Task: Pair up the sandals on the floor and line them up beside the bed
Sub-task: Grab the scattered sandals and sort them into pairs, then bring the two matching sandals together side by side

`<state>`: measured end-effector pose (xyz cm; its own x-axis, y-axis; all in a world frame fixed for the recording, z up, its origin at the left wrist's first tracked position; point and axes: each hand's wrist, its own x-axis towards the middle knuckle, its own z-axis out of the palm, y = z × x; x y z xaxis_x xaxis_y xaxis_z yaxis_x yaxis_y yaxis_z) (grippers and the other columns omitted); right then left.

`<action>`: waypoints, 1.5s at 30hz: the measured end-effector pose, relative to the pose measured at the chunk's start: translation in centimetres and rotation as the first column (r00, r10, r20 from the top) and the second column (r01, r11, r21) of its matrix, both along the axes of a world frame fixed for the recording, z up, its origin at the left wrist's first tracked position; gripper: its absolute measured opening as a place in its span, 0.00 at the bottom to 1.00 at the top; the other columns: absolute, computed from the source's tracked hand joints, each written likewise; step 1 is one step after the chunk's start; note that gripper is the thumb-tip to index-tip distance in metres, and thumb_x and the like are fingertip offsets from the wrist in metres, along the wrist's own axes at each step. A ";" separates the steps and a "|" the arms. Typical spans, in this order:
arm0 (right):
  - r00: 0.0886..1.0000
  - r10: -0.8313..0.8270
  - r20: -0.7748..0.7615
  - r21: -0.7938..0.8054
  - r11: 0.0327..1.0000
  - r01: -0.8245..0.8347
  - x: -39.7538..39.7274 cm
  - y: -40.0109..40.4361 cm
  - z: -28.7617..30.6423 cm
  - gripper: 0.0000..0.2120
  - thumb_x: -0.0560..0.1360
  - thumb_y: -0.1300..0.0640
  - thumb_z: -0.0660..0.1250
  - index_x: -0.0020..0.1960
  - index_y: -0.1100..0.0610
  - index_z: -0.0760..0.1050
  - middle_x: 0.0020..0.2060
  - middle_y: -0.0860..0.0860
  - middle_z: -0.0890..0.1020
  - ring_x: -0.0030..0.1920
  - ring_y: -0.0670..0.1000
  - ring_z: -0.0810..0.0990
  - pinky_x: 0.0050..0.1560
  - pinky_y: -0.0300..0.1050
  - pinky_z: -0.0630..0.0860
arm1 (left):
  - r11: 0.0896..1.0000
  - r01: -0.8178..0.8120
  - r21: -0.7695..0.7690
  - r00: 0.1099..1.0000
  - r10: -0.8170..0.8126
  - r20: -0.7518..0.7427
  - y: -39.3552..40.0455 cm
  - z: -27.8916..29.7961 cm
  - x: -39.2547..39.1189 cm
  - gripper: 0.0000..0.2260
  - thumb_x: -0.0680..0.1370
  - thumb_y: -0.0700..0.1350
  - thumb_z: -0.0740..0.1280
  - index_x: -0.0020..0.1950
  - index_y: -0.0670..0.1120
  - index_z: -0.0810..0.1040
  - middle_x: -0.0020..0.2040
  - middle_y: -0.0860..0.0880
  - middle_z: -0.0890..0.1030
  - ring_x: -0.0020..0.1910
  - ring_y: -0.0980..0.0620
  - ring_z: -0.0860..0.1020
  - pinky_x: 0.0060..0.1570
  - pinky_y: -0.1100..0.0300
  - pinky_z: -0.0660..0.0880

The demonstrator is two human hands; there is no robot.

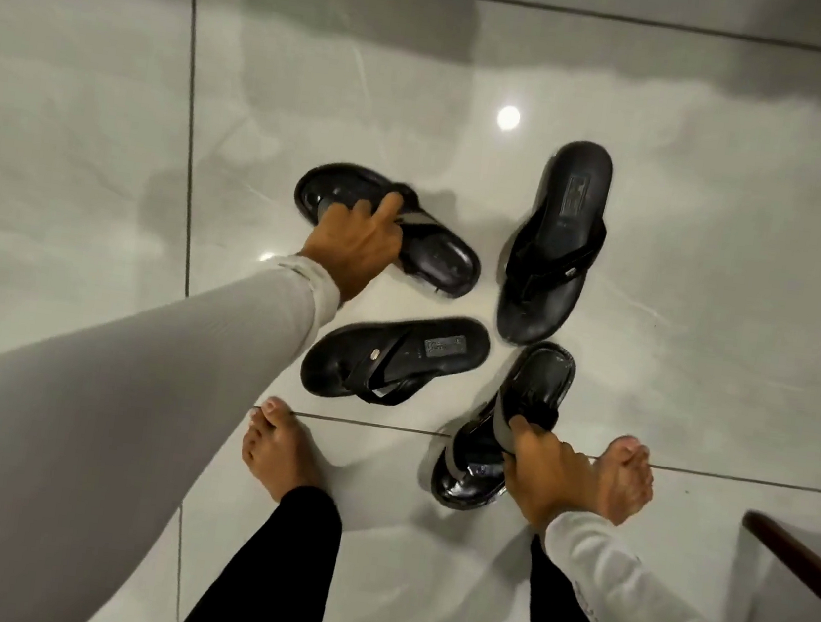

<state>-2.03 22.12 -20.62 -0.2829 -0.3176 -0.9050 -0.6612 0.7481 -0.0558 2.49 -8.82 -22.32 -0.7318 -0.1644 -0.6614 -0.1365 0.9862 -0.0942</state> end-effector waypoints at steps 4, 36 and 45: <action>0.998 0.030 -0.056 -0.076 0.997 -0.035 0.8 -4.2 3.9 0.16 0.78 0.53 0.61 0.65 0.52 0.67 0.58 0.52 0.81 0.54 0.60 0.83 0.50 0.53 0.75 | 0.981 -0.195 0.006 0.981 0.195 0.016 -2.1 2.1 5.4 0.14 0.81 0.36 0.60 0.67 0.39 0.73 0.73 0.38 0.67 0.56 0.40 0.80 0.49 0.47 0.78; 0.962 -0.001 -0.273 -0.078 0.997 -0.021 -4.6 -13.8 -2.7 0.31 0.76 0.59 0.67 0.76 0.58 0.58 0.71 0.60 0.66 0.63 0.66 0.76 0.56 0.62 0.77 | 0.483 -0.760 0.435 0.618 0.744 0.253 2.7 -1.2 14.4 0.16 0.81 0.47 0.64 0.68 0.45 0.73 0.67 0.43 0.73 0.62 0.37 0.77 0.58 0.43 0.77; 0.974 0.145 -0.176 -0.099 0.981 -0.164 -12.0 -9.2 -7.4 0.27 0.74 0.64 0.69 0.71 0.58 0.65 0.68 0.62 0.68 0.56 0.68 0.79 0.52 0.60 0.78 | 0.561 -0.804 0.198 0.594 0.771 0.229 14.0 -6.4 7.8 0.30 0.80 0.51 0.67 0.78 0.47 0.58 0.68 0.39 0.70 0.54 0.35 0.81 0.48 0.44 0.78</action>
<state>-14.04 12.88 -28.00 -0.3670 -0.4660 -0.8051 -0.7753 0.6314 -0.0121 10.25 5.17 -28.69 -0.3185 -0.4568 -0.8306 -0.8762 0.4762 0.0741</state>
